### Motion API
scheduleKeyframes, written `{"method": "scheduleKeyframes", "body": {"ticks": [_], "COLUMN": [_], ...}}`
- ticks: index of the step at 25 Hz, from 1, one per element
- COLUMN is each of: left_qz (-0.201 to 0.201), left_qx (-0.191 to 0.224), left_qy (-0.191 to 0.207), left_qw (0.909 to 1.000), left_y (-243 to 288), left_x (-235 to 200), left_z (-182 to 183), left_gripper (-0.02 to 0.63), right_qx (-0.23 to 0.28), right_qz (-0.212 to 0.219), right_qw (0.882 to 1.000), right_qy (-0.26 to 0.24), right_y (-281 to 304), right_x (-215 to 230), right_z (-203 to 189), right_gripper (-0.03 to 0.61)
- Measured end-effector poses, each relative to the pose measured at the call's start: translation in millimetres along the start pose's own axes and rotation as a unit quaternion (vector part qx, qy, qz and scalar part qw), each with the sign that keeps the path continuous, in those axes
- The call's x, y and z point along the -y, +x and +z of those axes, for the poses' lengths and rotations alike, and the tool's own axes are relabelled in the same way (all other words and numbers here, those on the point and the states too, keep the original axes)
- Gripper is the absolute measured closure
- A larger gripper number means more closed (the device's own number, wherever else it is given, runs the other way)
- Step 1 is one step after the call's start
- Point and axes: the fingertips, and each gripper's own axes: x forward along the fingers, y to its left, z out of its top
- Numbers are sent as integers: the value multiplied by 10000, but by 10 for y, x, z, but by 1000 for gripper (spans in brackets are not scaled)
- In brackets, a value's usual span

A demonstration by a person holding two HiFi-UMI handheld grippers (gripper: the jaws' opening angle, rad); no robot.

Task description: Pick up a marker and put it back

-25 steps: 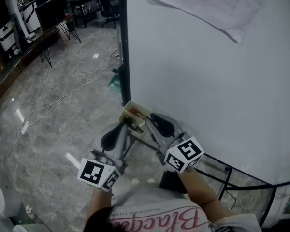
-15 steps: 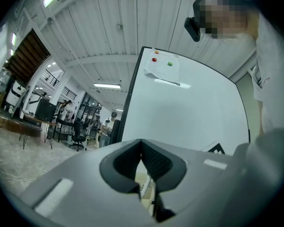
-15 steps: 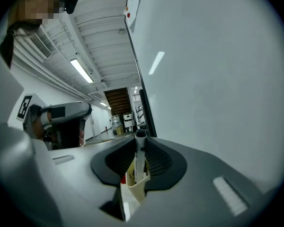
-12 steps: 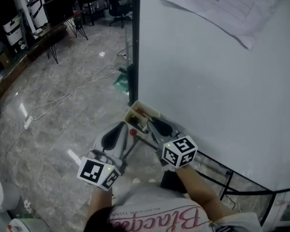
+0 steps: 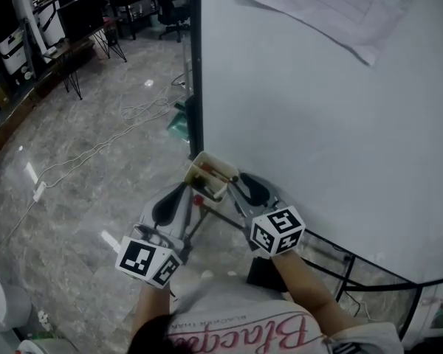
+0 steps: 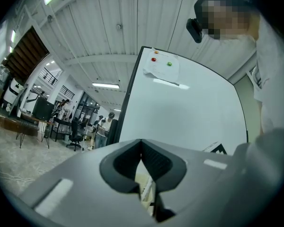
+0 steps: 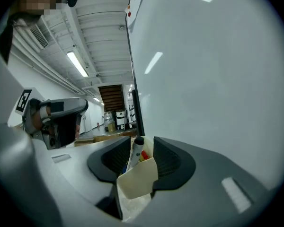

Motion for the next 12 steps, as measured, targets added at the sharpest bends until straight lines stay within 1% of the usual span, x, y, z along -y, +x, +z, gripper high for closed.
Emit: {"method": "scheduleKeyframes", "body": {"ticks": [5, 10, 12], "left_qz": [-73, -92, -112], "left_qx": [-2, 22, 71], "left_qy": [-20, -5, 2], "left_qw": [10000, 10000, 9999], "left_y": [17, 10, 18], "left_x": [55, 119, 153], "left_z": [-22, 1, 36], "left_gripper": [614, 614, 615], "right_qx": [521, 1048, 1226], "right_qz": [-112, -85, 3], "right_qw": [9982, 9930, 9906], "right_qy": [-273, -543, -599], "right_y": [-306, -657, -771], "right_x": [-12, -171, -252], "right_z": [434, 855, 975], "right_gripper": [451, 528, 577]}}
